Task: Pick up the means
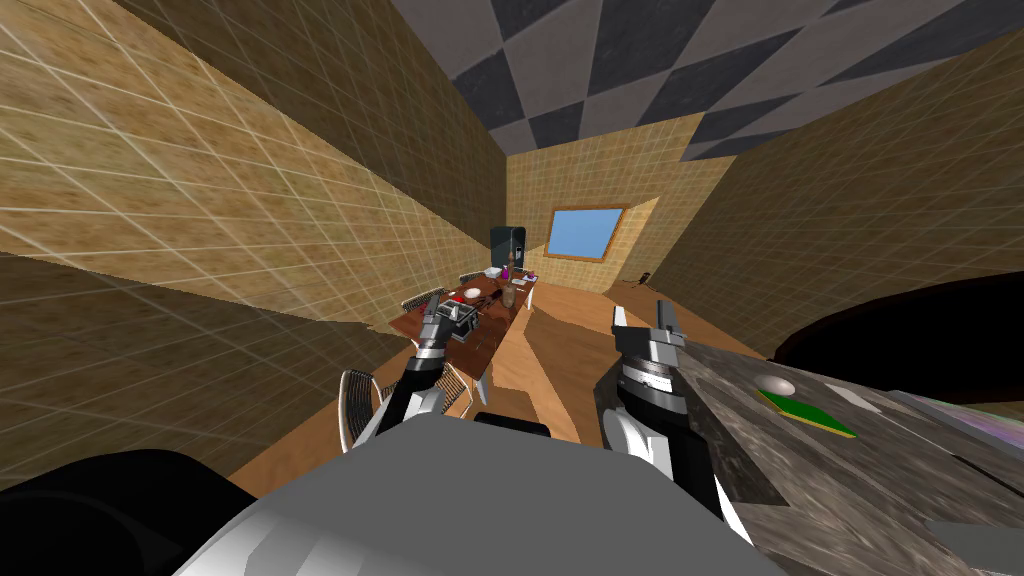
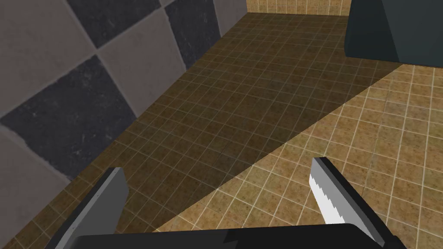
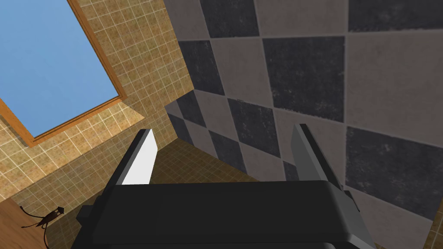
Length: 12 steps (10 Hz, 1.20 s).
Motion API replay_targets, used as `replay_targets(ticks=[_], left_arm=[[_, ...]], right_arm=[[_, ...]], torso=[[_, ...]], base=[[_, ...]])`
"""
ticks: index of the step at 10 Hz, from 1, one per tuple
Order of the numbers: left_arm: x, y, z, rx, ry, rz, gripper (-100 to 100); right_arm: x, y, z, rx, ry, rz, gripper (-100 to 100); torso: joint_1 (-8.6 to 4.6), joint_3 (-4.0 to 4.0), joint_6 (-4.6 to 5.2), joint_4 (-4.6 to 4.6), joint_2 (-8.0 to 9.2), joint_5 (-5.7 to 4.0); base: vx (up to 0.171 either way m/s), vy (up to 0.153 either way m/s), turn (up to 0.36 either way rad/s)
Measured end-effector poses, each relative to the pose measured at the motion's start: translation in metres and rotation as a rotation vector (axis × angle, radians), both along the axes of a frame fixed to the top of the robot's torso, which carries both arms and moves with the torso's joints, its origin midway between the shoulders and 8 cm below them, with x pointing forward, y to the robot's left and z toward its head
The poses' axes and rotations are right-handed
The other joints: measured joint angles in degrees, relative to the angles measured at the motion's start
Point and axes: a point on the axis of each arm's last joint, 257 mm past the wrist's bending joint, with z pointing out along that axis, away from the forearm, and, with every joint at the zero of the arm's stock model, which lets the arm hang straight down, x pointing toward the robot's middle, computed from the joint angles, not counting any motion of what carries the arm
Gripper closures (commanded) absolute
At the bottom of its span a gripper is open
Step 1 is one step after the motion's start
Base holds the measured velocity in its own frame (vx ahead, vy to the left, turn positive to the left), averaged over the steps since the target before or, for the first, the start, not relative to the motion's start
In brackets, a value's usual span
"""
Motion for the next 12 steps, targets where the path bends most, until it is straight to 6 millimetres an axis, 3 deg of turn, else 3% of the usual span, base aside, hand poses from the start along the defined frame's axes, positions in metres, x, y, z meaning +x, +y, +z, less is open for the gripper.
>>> replay_targets(ticks=[5,9,12], left_arm=[[0.018,0.015,-0.035,-0.012,0.138,-0.047,-100],[0.036,0.036,-0.091,-0.078,0.318,-0.072,-100],[0.042,0.046,-0.122,-0.115,0.414,-0.073,-100]], right_arm=[[0.000,0.000,0.000,0.000,0.000,0.000,0],[0.000,0.000,0.000,0.000,0.000,0.000,0],[0.000,0.000,0.000,0.000,0.000,0.000,0]], torso=[[-0.13,0.07,0.00,0.03,0.11,-0.03],[-0.22,-0.07,0.00,-0.03,-0.13,-0.04],[-0.11,-0.06,0.00,-0.02,-0.10,-0.03]], base=[[-0.045,-0.037,0.009],[0.024,-0.052,0.021],[0.025,-0.035,0.020]])
